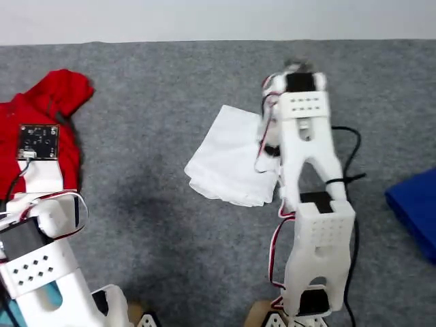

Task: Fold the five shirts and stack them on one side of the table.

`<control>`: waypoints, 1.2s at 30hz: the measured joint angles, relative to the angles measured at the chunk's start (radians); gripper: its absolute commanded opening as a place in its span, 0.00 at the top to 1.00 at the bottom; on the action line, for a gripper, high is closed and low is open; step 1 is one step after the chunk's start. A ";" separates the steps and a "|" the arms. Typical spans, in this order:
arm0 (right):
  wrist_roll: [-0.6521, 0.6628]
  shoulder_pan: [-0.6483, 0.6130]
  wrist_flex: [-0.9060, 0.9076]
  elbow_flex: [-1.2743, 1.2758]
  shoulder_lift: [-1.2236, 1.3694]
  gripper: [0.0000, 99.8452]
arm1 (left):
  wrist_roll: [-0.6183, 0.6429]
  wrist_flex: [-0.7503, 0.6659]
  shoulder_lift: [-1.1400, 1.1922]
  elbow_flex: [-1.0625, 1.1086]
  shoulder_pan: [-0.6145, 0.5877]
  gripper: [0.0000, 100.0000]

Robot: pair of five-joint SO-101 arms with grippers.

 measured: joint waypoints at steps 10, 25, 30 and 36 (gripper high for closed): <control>-0.058 -0.032 0.000 0.095 0.155 0.99 | 0.000 -0.017 0.000 0.069 0.000 1.00; -0.061 -0.051 0.000 0.095 -0.035 0.89 | 0.000 -0.038 0.000 0.075 0.000 1.00; -0.061 -0.015 0.000 0.095 -0.044 0.65 | 0.000 -0.041 0.000 0.075 0.000 1.00; -0.061 -0.015 -0.005 0.086 0.005 0.59 | 0.000 -0.041 0.000 0.075 0.000 1.00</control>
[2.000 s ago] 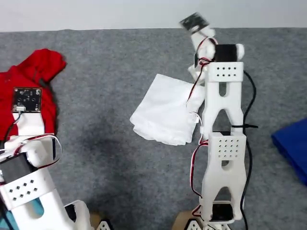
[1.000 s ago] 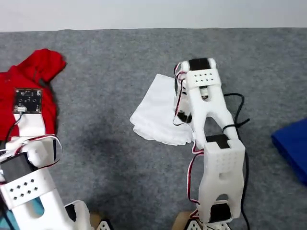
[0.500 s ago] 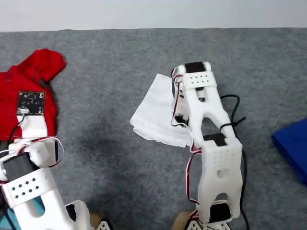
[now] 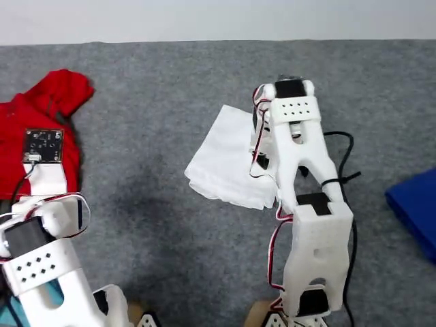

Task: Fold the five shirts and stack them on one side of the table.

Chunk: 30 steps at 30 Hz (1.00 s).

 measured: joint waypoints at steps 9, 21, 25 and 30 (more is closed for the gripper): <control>0.000 0.000 -0.150 0.000 0.080 0.59 | 0.000 0.000 0.000 0.005 0.000 1.00; 0.000 -0.049 -0.278 0.000 0.095 0.59 | 0.000 -0.012 0.000 0.064 0.000 1.00; 0.000 -0.048 -0.298 0.000 0.150 0.59 | 0.000 -0.012 0.000 0.064 0.000 1.00; 0.000 -0.051 -0.304 -0.020 0.196 0.59 | 0.000 -0.015 0.000 0.064 0.000 1.00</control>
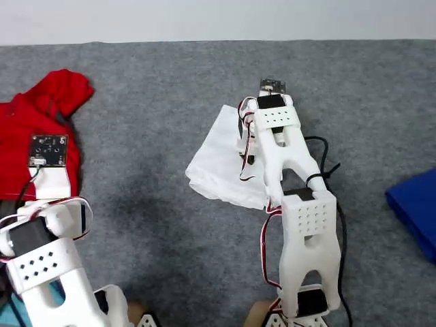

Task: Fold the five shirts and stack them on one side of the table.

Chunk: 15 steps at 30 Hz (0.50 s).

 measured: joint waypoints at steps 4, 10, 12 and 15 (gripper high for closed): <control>0.000 -0.009 -0.028 -0.009 0.017 0.59 | 0.000 0.000 0.000 0.000 0.000 1.00; 0.000 -0.035 -0.057 -0.012 0.037 0.64 | 0.000 0.000 0.000 0.000 0.000 1.00; 0.000 -0.035 -0.060 -0.021 0.044 0.73 | 0.000 0.000 0.000 0.000 0.000 1.00; 0.000 -0.035 -0.060 -0.025 0.044 0.89 | 0.000 0.000 0.000 0.003 0.000 1.00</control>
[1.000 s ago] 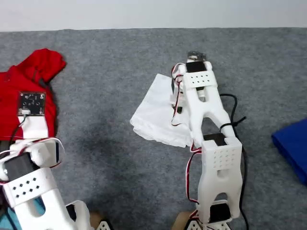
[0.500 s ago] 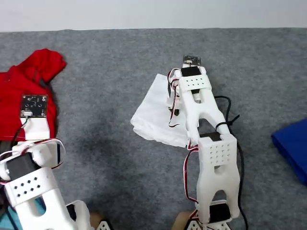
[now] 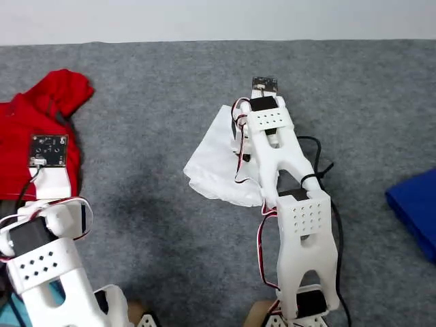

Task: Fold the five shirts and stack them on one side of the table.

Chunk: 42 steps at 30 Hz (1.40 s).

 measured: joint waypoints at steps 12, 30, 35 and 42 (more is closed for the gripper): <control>0.000 0.040 0.060 -0.054 0.011 0.99 | 0.000 0.000 0.000 0.000 0.000 1.00; 0.183 0.259 0.364 -0.387 -0.140 0.99 | 0.000 0.000 0.000 0.000 0.000 1.00; 0.233 0.371 0.365 -0.387 -0.209 0.99 | 0.000 0.000 0.000 0.000 0.000 1.00; 0.315 0.557 0.367 -0.387 -0.252 0.99 | -0.032 0.000 0.000 0.000 0.000 1.00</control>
